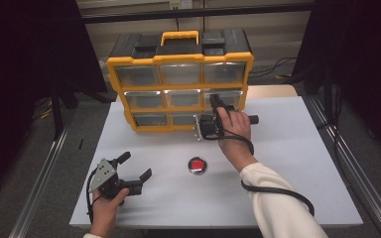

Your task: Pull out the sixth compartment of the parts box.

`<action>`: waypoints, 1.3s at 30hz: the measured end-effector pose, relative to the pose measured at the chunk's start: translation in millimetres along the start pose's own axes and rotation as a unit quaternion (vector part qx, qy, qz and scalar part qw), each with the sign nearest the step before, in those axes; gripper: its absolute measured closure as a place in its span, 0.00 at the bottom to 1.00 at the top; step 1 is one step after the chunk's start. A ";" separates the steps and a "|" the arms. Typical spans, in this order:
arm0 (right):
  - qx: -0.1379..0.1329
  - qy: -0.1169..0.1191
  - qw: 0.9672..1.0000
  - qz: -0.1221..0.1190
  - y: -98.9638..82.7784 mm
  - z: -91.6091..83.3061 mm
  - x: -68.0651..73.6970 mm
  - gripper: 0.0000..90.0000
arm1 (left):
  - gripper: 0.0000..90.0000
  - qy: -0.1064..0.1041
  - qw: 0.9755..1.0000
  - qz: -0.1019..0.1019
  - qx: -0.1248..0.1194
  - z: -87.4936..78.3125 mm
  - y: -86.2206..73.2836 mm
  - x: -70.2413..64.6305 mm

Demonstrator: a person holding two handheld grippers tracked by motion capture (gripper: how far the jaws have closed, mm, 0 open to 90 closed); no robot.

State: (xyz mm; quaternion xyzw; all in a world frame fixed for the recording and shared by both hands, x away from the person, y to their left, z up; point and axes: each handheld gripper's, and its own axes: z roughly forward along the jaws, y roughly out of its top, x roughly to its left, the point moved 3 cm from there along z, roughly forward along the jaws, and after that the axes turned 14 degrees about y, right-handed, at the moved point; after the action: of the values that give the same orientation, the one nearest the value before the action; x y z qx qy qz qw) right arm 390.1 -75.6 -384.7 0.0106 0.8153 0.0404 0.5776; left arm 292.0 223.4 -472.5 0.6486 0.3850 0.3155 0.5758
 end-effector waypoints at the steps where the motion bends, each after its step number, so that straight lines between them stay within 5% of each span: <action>1: -0.001 -0.001 1.000 -0.003 0.1 -1.7 0.6 0.91 | 0.02 -0.001 1.000 0.008 0.001 -0.1 0.1 0.7; 3: -0.002 0.000 1.000 -0.001 -0.2 -3.2 1.1 0.91 | 0.02 0.000 1.000 0.019 0.007 -0.5 -0.4 2.3; 11: -0.002 0.001 1.000 -0.004 0.0 -6.8 1.7 0.91 | 0.02 -0.001 1.000 0.003 0.001 0.0 -0.1 0.5; 39: -0.005 0.000 1.000 -0.007 -0.3 -18.6 6.3 0.91 | 0.02 -0.004 1.000 0.013 -0.001 -0.8 0.7 2.2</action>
State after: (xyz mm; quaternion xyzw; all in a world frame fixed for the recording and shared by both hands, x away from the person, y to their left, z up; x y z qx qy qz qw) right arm 370.5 -76.5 -384.4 0.0020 0.8154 0.0406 0.5775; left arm 292.5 225.7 -471.7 0.6543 0.3744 0.3203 0.5736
